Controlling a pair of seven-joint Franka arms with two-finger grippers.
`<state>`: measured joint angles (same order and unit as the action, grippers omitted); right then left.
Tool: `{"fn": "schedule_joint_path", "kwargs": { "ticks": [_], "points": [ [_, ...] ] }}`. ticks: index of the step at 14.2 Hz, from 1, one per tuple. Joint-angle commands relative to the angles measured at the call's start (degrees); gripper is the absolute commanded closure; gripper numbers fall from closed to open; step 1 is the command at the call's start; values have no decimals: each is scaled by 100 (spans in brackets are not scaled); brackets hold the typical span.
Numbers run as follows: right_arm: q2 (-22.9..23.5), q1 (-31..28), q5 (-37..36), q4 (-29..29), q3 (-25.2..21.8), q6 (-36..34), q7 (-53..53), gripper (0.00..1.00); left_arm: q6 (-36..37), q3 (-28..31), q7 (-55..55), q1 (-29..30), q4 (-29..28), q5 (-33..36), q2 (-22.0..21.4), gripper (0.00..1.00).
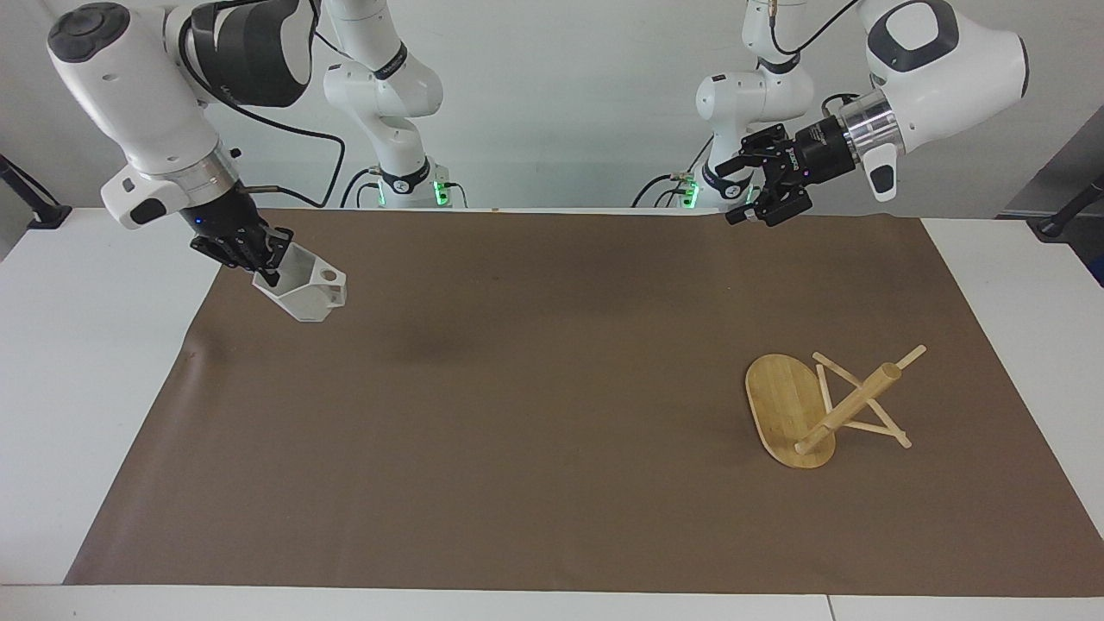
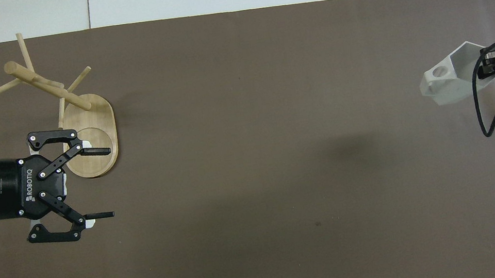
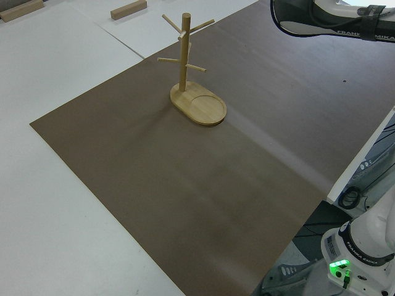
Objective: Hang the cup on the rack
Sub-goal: 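Lift the cup with the right gripper while the left gripper advances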
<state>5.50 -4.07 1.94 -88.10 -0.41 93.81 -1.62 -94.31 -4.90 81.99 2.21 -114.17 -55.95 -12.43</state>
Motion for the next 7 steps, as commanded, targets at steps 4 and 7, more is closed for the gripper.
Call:
{"fn": "schedule_joint_path", "kwargs": {
  "ticks": [4, 7],
  "points": [
    [-84, 29, 243, 82, 242, -126, 749, 100, -202, -29, 46, 70, -352, -504, -110, 0],
    [-93, 29, 1130, 56, 269, -91, 759, 100, -421, -46, 72, -1, -439, -697, -119, 0]
  ]
}}
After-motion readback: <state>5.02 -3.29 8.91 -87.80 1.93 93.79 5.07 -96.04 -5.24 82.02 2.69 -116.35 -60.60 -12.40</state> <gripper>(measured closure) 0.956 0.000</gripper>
